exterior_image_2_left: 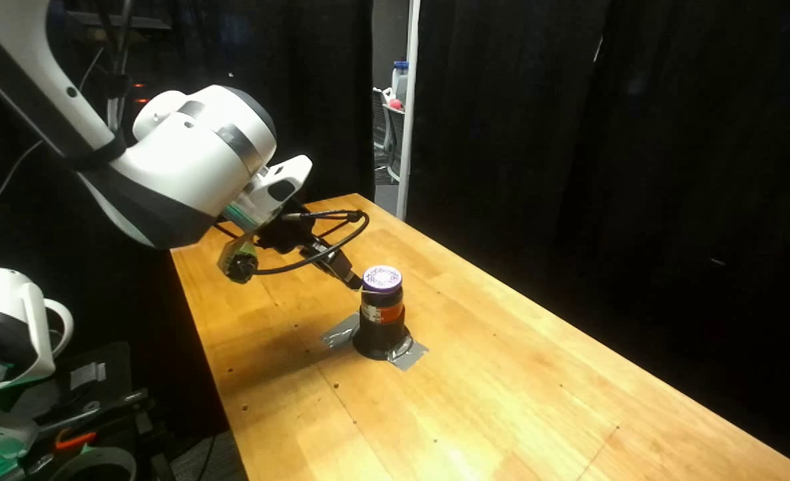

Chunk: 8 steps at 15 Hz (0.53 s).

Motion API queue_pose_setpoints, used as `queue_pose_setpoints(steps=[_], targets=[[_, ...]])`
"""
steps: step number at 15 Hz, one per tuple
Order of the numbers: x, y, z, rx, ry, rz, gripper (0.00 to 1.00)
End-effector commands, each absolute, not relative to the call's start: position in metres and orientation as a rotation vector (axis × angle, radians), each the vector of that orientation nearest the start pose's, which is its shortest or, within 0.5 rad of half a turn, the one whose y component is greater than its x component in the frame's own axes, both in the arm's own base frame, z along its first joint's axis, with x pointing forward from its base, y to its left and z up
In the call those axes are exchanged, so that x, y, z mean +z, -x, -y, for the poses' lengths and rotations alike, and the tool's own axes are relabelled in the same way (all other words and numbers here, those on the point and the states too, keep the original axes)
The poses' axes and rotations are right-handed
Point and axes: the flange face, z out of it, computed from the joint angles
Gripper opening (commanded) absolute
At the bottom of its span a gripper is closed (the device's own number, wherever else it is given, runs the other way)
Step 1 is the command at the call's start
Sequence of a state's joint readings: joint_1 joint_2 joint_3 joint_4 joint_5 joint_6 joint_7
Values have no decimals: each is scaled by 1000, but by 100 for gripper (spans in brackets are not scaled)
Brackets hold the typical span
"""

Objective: Put the rubber band on the jar.

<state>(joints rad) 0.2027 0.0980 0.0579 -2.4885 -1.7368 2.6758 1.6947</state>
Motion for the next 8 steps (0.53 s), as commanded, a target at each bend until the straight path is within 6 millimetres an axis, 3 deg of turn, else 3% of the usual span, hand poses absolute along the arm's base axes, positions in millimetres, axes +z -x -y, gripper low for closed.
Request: queue_pose_setpoints(steps=[1, 8], targets=[[233, -431, -151, -1219, 3279, 290, 11], [241, -424, -151, -1519, 3204, 160, 10]])
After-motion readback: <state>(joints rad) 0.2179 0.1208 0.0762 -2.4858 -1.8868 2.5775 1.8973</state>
